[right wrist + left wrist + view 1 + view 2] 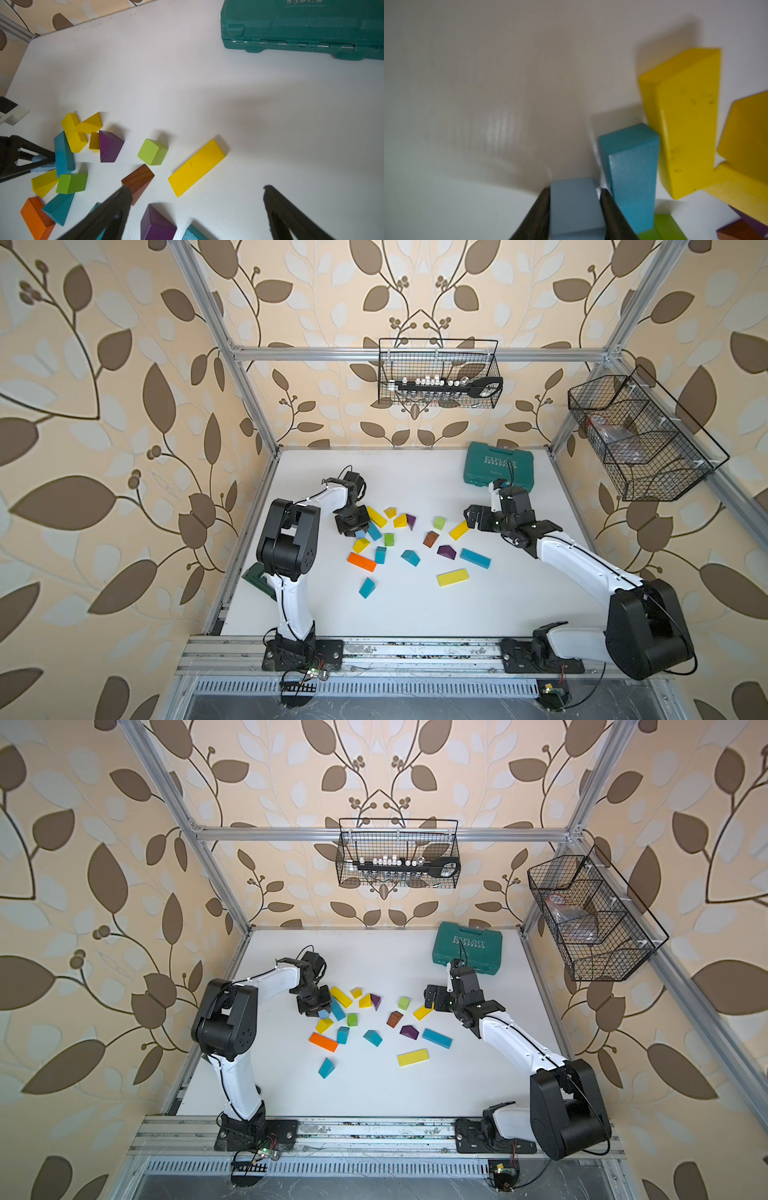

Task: Assemble a small pinwheel with building blocks
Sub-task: Move the building block to the center of the board.

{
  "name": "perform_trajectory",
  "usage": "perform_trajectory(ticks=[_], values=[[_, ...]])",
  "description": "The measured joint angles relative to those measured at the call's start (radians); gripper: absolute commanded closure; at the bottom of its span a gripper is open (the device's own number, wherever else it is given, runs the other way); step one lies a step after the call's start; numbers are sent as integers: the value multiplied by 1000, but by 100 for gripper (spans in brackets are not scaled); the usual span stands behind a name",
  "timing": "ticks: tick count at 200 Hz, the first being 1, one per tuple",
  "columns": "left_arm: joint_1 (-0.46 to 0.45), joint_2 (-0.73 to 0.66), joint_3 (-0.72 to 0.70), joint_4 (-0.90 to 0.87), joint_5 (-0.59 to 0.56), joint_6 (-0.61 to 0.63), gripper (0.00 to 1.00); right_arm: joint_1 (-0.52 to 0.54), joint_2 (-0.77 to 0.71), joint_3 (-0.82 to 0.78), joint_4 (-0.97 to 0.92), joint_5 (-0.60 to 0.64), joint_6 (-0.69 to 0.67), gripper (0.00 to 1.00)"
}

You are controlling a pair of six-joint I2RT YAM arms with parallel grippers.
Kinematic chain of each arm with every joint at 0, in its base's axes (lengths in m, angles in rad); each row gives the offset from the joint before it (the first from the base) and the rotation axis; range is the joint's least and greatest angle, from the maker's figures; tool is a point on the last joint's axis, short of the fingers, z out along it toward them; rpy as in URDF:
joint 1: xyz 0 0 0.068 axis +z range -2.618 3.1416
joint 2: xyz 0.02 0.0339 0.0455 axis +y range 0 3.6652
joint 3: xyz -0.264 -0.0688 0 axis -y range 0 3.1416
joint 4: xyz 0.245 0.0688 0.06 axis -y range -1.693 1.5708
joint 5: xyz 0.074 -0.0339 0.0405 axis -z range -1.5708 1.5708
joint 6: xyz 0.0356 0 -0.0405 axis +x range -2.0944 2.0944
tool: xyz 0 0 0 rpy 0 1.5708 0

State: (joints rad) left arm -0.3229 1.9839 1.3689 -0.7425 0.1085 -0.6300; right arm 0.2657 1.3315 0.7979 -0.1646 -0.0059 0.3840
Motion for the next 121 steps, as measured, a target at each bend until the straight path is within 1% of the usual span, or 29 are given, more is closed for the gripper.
perform_trajectory(ticks=[36, 53, 65, 97, 121], values=[[-86, 99, 151, -17, 8, -5, 62, -1, 0, -2, -8, 10, 0, 0], [-110, 119, 181, -18, 11, -4, 65, -4, 0, -2, -10, 10, 0, 0], [-117, 123, 189, -19, 22, 0, 68, -5, 0, -2, -12, 10, 0, 0], [-106, 115, 181, -34, 26, 31, 69, -6, 1, -2, -12, 10, 0, 0], [-44, 72, 118, -55, 32, 101, 69, -6, 10, -2, -13, 9, 0, 0]])
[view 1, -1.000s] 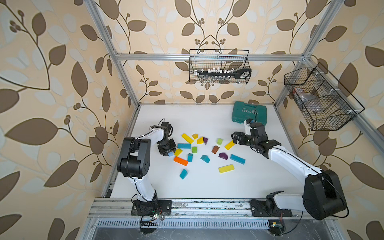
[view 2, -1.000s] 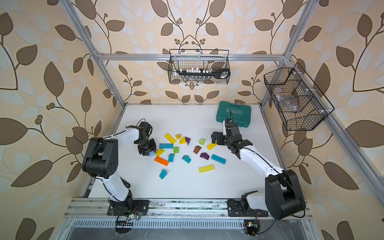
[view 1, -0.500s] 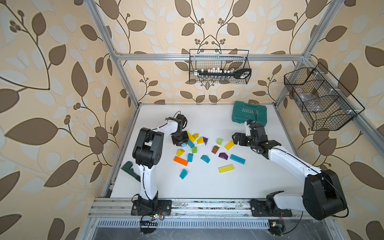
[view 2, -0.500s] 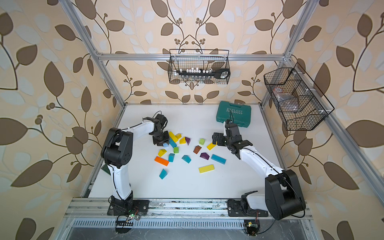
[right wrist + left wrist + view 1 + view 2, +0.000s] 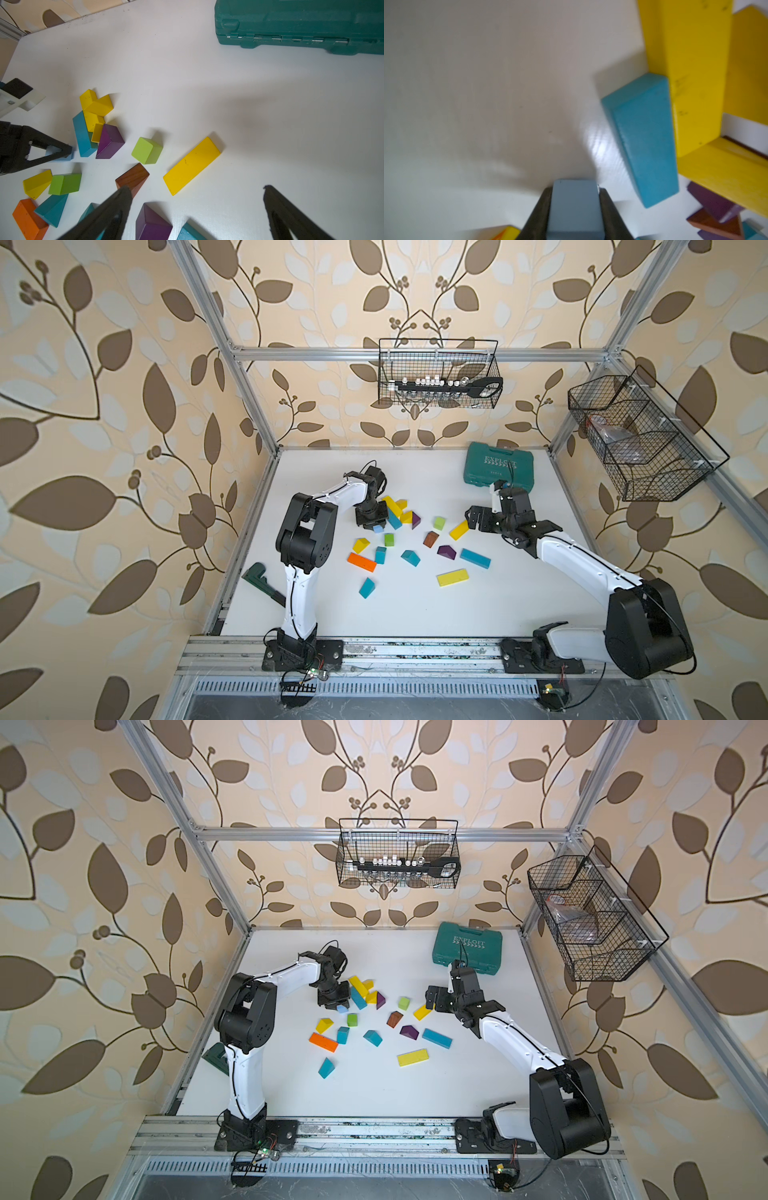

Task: Assemble a small pinwheel with building blocks
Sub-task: Move the building block to the center of the board.

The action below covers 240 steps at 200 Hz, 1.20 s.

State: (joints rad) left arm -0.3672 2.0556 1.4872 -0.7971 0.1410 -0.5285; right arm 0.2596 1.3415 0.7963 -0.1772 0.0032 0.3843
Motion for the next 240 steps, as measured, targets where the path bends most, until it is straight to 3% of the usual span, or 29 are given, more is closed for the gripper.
perform_trajectory(ticks=[43, 98, 160, 184, 199, 240], values=[[140, -27, -15, -73, -36, 166, 70, 0, 8, 0, 1, 0, 0, 0], [134, 1, 41, -89, -62, 297, 70, 0, 23, 0, 1, -4, 0, 0], [133, 31, 48, -80, -131, 349, 70, 0, 36, 0, 3, -8, 0, 0], [133, 31, 48, -75, -171, 350, 62, 0, 38, 0, 3, -10, 0, 0], [133, 33, 48, -64, -187, 352, 51, 0, 41, 0, 2, -11, 0, 0], [133, 34, 48, -62, -191, 347, 44, 0, 42, 0, 2, -12, 0, 0]])
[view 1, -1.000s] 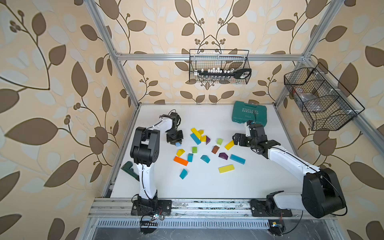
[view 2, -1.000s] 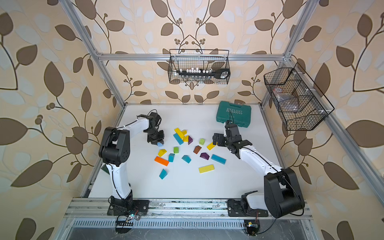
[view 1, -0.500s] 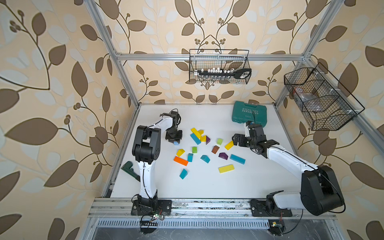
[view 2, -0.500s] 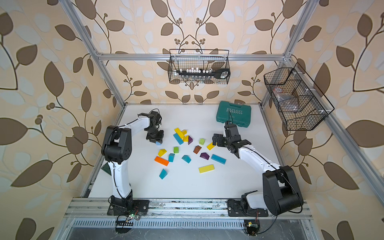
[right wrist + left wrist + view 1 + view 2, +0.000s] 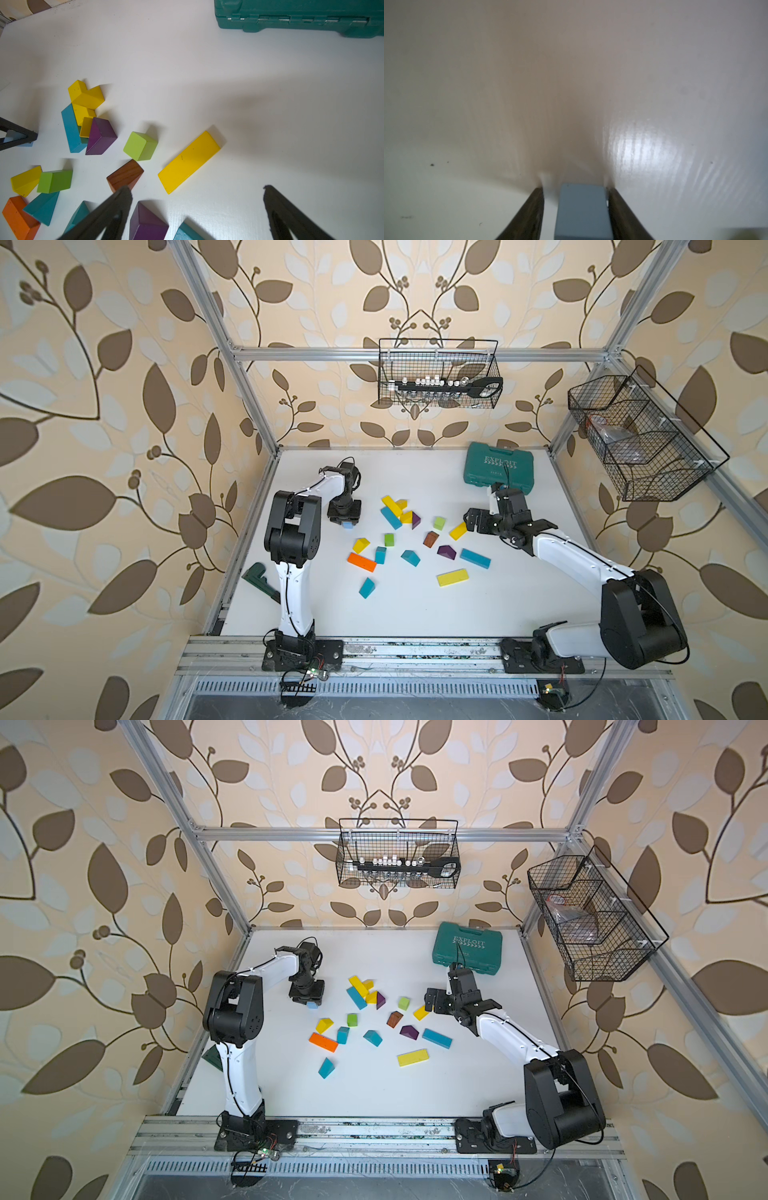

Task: Assemble a small pinwheel with building blocks
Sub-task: Move the building block to the center of the board, then pick up the building block from the center of the board.

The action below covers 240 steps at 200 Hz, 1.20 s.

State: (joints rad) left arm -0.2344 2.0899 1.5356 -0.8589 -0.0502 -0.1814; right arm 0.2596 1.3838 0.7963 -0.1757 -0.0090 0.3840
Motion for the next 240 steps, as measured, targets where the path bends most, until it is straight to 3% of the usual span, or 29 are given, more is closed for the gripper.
perform_trajectory(ticks=[38, 61, 101, 126, 155, 189, 240], values=[[6, -14, -2, -6, -2, -59, 22, 0, 0, 0, -5, -1, 0, 0], [6, -92, -38, -7, 2, -105, 1, 0, 0, 0, -5, -9, 0, 0], [-37, -371, -182, -35, 31, -142, 1, 0, -2, 0, -11, -20, 0, 0], [-109, -455, -278, -72, 36, -161, 1, 0, -11, 0, -13, -25, 0, 0], [-142, -449, -376, -100, 79, -165, 11, 0, -18, 0, -14, -27, 0, 0], [-138, -391, -355, -112, 110, -150, 29, 0, -18, 0, -16, -29, 0, 0], [-138, -245, -277, -98, 110, -132, 38, 0, -18, 0, -16, -29, 0, 0]])
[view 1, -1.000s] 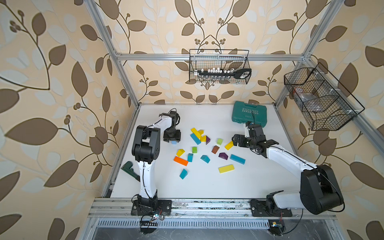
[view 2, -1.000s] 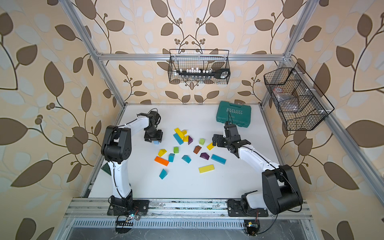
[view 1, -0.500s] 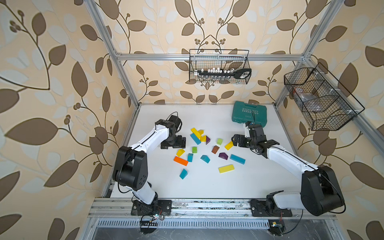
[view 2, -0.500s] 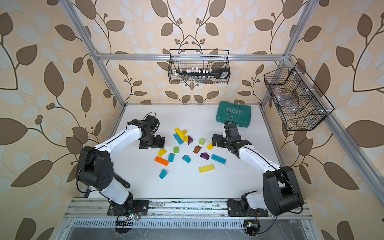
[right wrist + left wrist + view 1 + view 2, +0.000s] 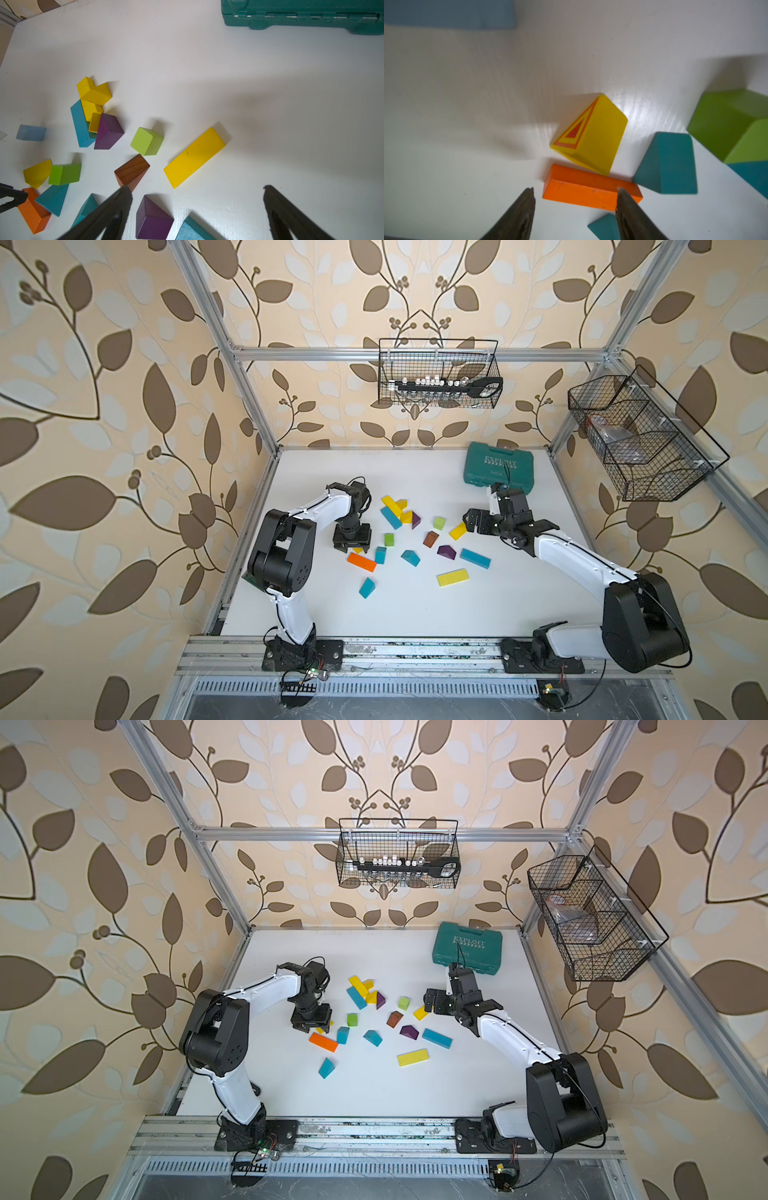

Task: Assemble a small pinwheel with building blocks
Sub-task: Pick up the building block from the center of the board.

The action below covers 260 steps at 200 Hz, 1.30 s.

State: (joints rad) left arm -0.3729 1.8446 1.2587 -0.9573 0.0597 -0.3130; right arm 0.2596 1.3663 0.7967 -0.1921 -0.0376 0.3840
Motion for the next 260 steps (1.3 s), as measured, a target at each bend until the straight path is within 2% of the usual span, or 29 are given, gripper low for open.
perform_trajectory(ticks=[22, 46, 94, 122, 149, 182, 198, 217, 237, 260], values=[[0, 35, 40, 3, -7, 4, 37, 0, 0, 0, 0, 0, 0, 0], [1, 76, 74, 15, -8, 32, 51, 0, 0, 0, -2, 0, 0, 0], [7, 100, 79, 27, -5, 51, 50, 0, 0, 0, -11, 0, 0, 0], [20, 100, 78, 36, 0, 57, 63, 0, 1, 0, -15, 0, 0, 0], [72, 85, 57, 68, 48, 50, 68, -1, 6, 0, -14, -10, 0, 0], [108, 9, -2, 103, 83, 15, 86, 10, 19, 0, -2, -71, 1, 0], [110, -55, -18, 127, 112, -18, 90, 55, 19, 2, 11, -115, 1, 0], [111, -153, -60, 202, 185, -88, 90, 165, 19, 4, 47, -161, 6, 1], [109, -267, -145, 341, 296, -203, 97, 304, 19, 6, 100, -190, 13, 11], [90, -340, -216, 476, 380, -353, 96, 412, 24, 8, 176, -200, 39, 23]])
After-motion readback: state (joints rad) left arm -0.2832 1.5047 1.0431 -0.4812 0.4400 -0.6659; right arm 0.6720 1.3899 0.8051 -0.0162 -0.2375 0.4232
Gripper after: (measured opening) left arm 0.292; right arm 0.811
